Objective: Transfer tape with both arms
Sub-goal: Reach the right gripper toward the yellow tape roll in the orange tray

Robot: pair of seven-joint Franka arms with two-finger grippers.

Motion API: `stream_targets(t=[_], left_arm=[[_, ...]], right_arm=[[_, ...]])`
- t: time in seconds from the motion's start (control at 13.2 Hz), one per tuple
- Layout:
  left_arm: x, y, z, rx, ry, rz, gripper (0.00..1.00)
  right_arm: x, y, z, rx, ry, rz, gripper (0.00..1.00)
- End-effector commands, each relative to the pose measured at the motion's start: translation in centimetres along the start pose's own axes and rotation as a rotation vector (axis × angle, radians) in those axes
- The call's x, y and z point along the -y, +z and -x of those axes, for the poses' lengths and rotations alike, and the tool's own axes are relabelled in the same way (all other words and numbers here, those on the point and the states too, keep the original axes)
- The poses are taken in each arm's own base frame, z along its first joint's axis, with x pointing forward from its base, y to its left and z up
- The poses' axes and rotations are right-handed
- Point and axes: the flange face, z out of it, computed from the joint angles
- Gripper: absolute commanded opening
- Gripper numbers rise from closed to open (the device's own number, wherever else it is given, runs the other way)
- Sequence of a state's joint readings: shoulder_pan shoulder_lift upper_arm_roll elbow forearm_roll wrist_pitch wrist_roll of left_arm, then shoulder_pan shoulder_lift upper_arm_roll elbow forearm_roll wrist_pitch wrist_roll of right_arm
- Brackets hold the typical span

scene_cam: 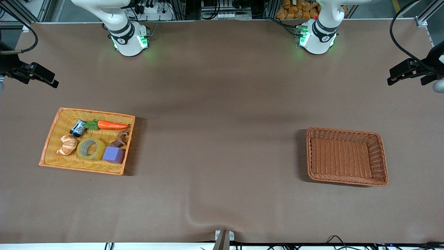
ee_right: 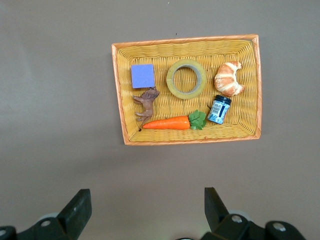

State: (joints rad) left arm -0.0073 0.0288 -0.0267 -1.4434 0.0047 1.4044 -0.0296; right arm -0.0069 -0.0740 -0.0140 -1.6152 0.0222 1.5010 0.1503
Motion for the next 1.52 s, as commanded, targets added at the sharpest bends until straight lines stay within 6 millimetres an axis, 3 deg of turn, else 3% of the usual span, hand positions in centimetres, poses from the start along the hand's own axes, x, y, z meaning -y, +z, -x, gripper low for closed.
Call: stream_targets(t=[0.0, 0.53, 0.76, 0.91, 1.14, 1.44], left_arm=[[-1.0, -0.3, -0.1, -0.013, -0.001, -0.005, 1.00], [-1.0, 1.2, -1.2, 0.014, -0.045, 0.007, 1.00], [-0.5, 1.1, -1.3, 0.000, -0.054, 0.021, 1.00], [-0.4, 1.1, -1.3, -0.001, -0.054, 0.020, 1.00], [-0.5, 1.0, -1.6, -0.017, -0.051, 0.021, 1.00], [-0.2, 0.9, -1.8, -0.036, -0.046, 0.017, 1.00]], right_arm=[[0.1, -0.3, 0.3, -0.011, -0.002, 0.012, 1.00], [-0.4, 0.3, -0.2, -0.002, -0.008, 0.013, 1.00], [-0.3, 2.0, -1.5, 0.022, -0.007, 0.018, 1.00], [-0.2, 5.6, -3.9, 0.064, -0.002, 0.027, 1.00], [-1.0, 14.0, -9.4, 0.089, 0.019, 0.033, 1.00], [-6.9, 25.5, -15.1, 0.076, -0.019, 0.019, 1.00]])
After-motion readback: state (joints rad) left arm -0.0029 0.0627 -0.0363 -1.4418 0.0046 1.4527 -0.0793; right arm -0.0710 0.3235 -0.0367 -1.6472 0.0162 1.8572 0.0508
